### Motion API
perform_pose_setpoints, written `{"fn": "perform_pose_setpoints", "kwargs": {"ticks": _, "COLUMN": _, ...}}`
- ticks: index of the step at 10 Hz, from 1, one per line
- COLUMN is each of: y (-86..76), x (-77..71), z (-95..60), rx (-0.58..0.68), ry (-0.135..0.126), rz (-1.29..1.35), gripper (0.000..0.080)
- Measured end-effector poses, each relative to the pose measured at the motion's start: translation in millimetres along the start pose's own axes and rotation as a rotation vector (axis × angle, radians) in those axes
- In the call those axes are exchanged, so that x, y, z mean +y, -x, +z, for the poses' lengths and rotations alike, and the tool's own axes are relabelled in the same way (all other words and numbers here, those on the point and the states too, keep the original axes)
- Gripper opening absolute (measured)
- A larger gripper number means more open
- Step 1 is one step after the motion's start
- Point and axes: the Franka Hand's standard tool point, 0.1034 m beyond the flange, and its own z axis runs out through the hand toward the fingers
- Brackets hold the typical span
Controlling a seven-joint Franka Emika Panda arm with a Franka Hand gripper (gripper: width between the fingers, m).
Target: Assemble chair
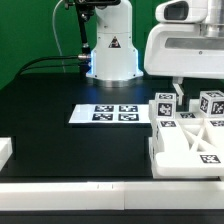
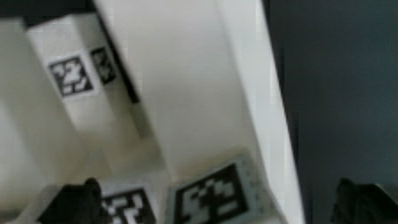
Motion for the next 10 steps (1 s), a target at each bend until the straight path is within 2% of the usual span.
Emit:
{"fn": "perform_pose_setpoints", "kwargs": {"ticks": 3, "y": 0.6, "x": -1.0, "z": 0.5, "rx": -0.001, "ry": -0.001, "rz": -0.007, "gripper": 0.0634}}
{"fn": "perform_pose_setpoints", "kwargs": {"ticks": 5, "y": 0.7, "x": -1.1, "z": 0.7, "rx": -0.001, "ry": -0.001, "rz": 0.092, "gripper": 0.0282}}
{"fn": "perform_pose_setpoints", "kwargs": {"ticks": 10, "y": 1.4, "x": -2.9, "z": 0.8, "rx": -0.003, "ry": -0.003, "rz": 0.494, "gripper": 0.0281}}
